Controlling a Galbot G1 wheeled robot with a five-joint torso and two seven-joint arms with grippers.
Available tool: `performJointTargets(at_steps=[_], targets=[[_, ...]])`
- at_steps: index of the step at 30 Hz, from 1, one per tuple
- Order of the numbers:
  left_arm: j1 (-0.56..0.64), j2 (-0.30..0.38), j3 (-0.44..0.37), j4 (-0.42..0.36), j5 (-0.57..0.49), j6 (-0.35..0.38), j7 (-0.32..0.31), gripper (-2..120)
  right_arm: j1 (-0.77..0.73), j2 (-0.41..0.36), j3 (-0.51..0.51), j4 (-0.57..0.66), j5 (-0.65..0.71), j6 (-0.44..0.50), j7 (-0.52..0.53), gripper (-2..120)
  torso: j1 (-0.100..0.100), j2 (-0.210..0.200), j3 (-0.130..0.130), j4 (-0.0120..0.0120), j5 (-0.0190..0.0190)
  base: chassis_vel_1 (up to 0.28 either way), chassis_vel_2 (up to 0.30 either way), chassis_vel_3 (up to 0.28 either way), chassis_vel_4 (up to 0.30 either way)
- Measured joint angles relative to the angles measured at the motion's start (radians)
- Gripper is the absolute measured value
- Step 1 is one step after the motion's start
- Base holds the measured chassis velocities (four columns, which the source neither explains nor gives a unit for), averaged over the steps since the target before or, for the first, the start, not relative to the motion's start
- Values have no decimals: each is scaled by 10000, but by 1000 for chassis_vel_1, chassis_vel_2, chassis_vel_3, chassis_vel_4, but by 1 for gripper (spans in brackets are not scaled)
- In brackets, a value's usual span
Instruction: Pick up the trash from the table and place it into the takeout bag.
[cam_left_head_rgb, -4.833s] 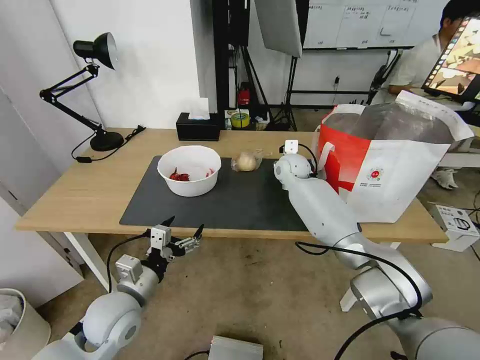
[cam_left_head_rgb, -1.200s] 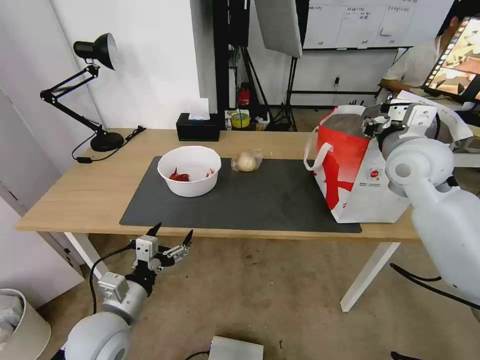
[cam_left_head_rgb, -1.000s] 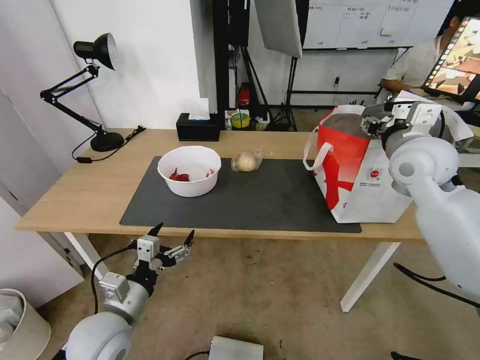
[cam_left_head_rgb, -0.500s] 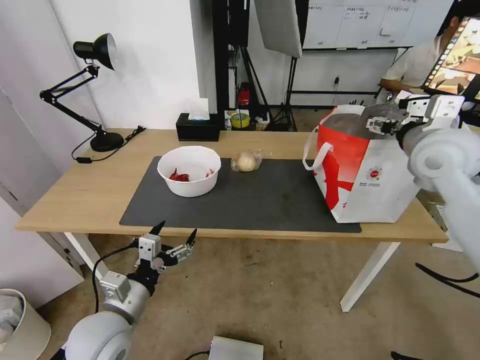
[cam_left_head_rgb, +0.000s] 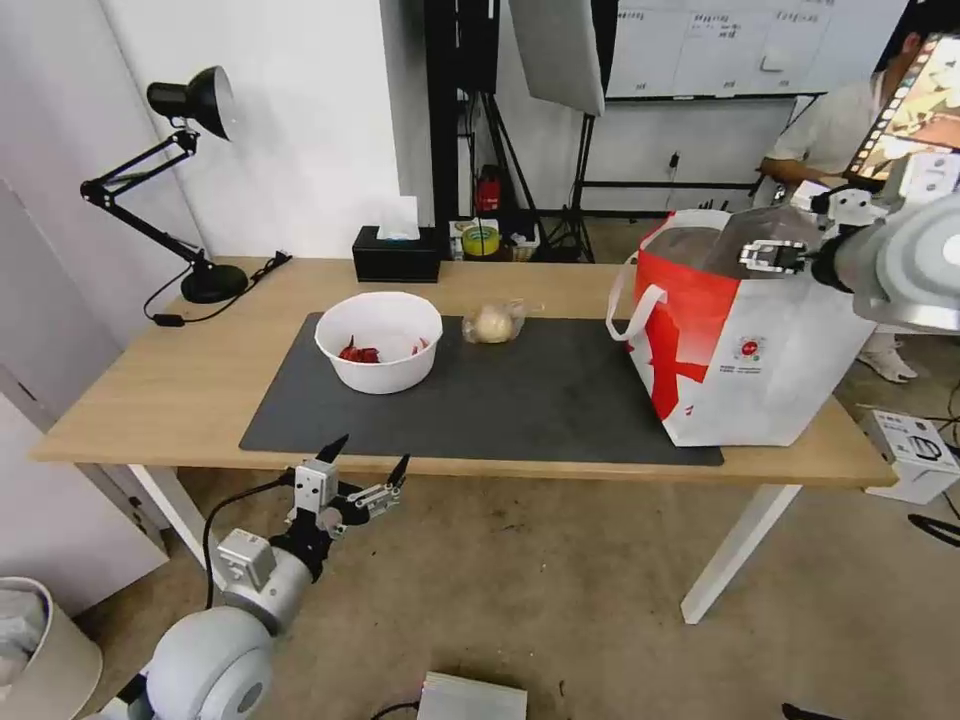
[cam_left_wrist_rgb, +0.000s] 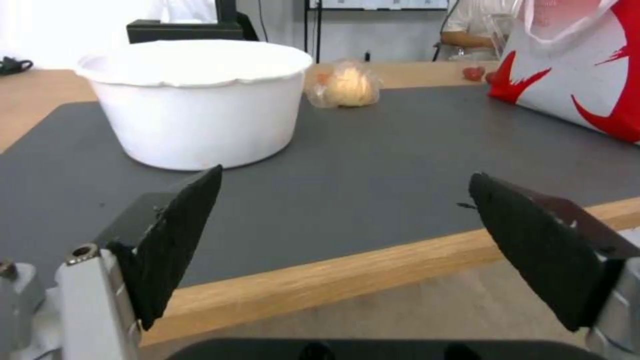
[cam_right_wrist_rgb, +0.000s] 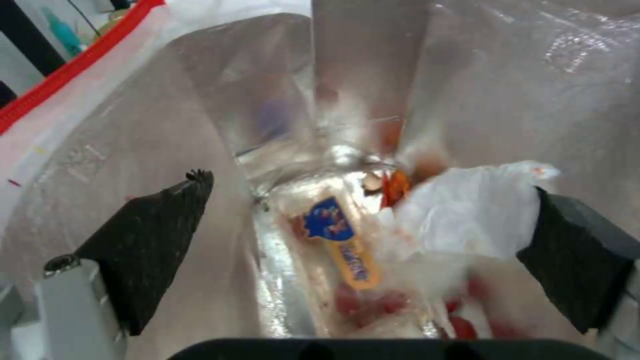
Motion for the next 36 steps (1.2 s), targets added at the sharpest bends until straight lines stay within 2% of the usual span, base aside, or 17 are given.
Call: performJointTargets(at_steps=[12, 18, 23, 36], targets=[[2, -2, 6, 60, 2, -12, 5, 100, 590, 509, -360, -446, 842, 2, 683, 100, 0, -1, 0, -2, 0, 0, 0, 0, 0], [114, -65, -57, 80, 25, -17, 9, 100, 1391, 1366, -457, -1242, 2725, 136, 2228, 100, 1, -1, 1, 2, -1, 0, 0, 0, 0], [160, -131, -63, 76, 76, -20, 8, 100, 1791, 1852, -398, -1618, 3397, 480, 2719, 100, 0, 0, 0, -1, -2, 0, 0, 0, 0], [219, -132, -95, 58, 134, -31, 5, 100, 2373, 2631, -349, -2289, 3926, 1039, 3891, 100, 0, 0, 0, -2, 0, 0, 0, 0, 0]])
